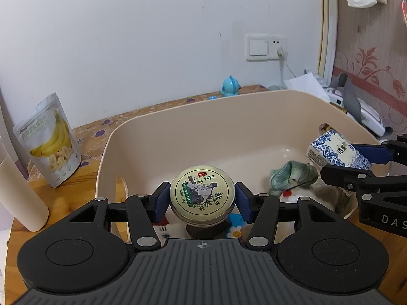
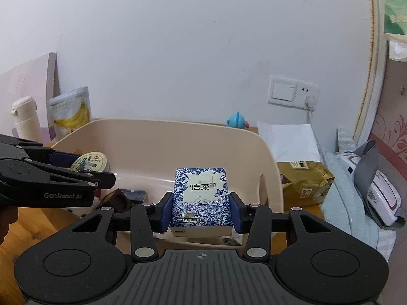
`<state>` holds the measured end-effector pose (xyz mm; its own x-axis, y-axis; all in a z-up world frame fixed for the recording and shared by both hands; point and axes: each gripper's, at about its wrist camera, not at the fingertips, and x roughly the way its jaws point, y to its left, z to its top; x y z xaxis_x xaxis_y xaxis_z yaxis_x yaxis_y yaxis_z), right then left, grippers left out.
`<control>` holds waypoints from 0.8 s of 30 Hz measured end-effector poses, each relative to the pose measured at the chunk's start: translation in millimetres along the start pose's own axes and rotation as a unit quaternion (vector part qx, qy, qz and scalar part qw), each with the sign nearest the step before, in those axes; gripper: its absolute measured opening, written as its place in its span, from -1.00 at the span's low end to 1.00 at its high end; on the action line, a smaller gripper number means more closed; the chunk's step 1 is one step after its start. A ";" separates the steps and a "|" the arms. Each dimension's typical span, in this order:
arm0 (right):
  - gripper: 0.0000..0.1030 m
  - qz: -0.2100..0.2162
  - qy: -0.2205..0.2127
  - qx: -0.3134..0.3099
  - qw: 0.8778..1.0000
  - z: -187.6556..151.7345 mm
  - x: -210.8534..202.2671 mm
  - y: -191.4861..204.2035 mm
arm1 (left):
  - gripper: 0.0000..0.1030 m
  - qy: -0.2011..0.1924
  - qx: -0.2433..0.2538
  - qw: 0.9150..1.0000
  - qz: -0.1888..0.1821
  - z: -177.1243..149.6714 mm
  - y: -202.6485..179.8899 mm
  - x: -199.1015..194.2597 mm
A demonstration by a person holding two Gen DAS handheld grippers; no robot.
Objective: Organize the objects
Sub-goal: 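Open both grippers to drop the tin and tissue pack into the bin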
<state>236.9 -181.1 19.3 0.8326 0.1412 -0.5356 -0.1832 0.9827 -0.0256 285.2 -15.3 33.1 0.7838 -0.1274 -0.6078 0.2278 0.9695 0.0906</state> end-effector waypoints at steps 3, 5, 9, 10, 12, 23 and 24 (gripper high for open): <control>-0.16 0.003 0.008 -0.005 1.000 0.0 3.3 2.8 | 0.08 0.010 0.004 1.000 0.000 -1.7 -0.7 1.8; -0.15 0.004 0.010 -0.003 1.000 0.0 4.2 3.4 | 0.09 0.014 0.002 1.000 0.000 -2.6 -0.9 2.3; 0.03 0.006 0.014 0.000 1.000 0.7 3.6 3.3 | 0.11 0.017 -0.005 1.000 0.006 -2.4 -0.8 -0.5; 0.05 0.006 0.012 0.000 1.000 0.6 2.5 3.2 | 0.20 0.014 -0.004 1.000 0.009 -2.1 -1.4 -2.2; 0.18 0.006 0.012 0.004 1.000 1.0 0.8 2.9 | 0.37 0.008 -0.003 1.000 0.013 -1.4 -2.3 -6.7; 0.93 0.011 -0.010 0.020 1.000 0.7 -17.7 -2.5 | 0.67 -0.017 -0.014 0.999 0.029 -0.3 -2.4 -33.0; 0.97 0.012 -0.013 0.023 1.000 0.3 -19.7 -2.9 | 0.67 -0.019 -0.015 0.999 0.028 -0.8 -2.3 -35.6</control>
<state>221.2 -186.7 30.2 0.8417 0.1675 -0.5133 -0.1797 0.9834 0.0263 256.3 -12.9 54.0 0.8161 -0.0791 -0.5725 0.1652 0.9812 0.1000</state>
